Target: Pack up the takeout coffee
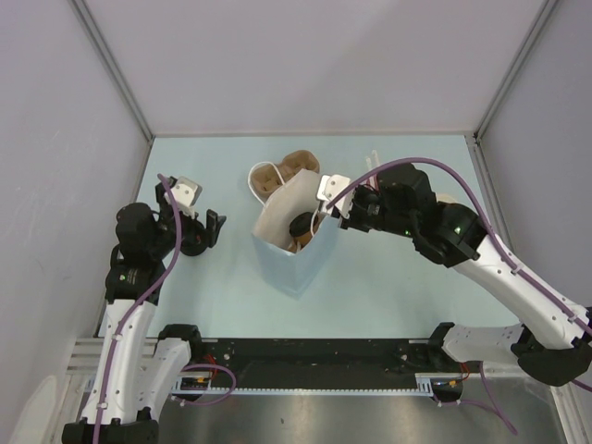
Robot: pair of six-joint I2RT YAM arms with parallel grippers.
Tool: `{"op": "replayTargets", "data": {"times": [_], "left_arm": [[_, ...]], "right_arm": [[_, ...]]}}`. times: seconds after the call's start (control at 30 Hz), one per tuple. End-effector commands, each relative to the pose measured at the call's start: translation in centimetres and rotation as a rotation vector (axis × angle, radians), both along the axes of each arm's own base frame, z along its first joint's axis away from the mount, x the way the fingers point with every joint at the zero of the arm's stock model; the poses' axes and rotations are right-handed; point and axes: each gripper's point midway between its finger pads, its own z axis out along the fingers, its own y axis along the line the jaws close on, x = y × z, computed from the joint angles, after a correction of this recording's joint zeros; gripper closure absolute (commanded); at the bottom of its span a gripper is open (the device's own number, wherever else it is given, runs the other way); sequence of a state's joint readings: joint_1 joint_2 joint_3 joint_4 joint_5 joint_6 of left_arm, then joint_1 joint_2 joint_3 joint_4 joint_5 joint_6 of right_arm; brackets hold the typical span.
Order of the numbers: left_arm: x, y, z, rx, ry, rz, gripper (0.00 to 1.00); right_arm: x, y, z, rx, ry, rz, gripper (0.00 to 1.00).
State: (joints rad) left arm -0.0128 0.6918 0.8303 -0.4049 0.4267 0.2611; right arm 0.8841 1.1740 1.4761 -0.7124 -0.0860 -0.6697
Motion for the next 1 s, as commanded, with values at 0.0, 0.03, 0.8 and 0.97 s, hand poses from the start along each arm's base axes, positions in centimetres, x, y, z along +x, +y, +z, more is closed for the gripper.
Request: {"op": "replayTargets", "data": {"times": [0.0,0.03,0.8,0.97], "left_arm": [[0.0,-0.3,1.0,-0.026,-0.035,-0.012,0.01],[0.1,0.4,0.9,-0.026,-0.035,0.012,0.00],[0.1,0.4,0.9,-0.028,-0.034,0.013,0.00],[0.1,0.4,0.9,-0.028,-0.034,0.011,0.01]], "right_arm": [[0.4,-0.8,1.7,0.033,-0.060,-0.030,0.89],[0.4,-1.0,1.8,0.038,-0.062,-0.035,0.90],[2.4,-2.8,2.8,0.075,-0.097,-0.143,1.00],[3.9,-3.5,3.2,0.094,-0.112,-0.214,1.00]]}}
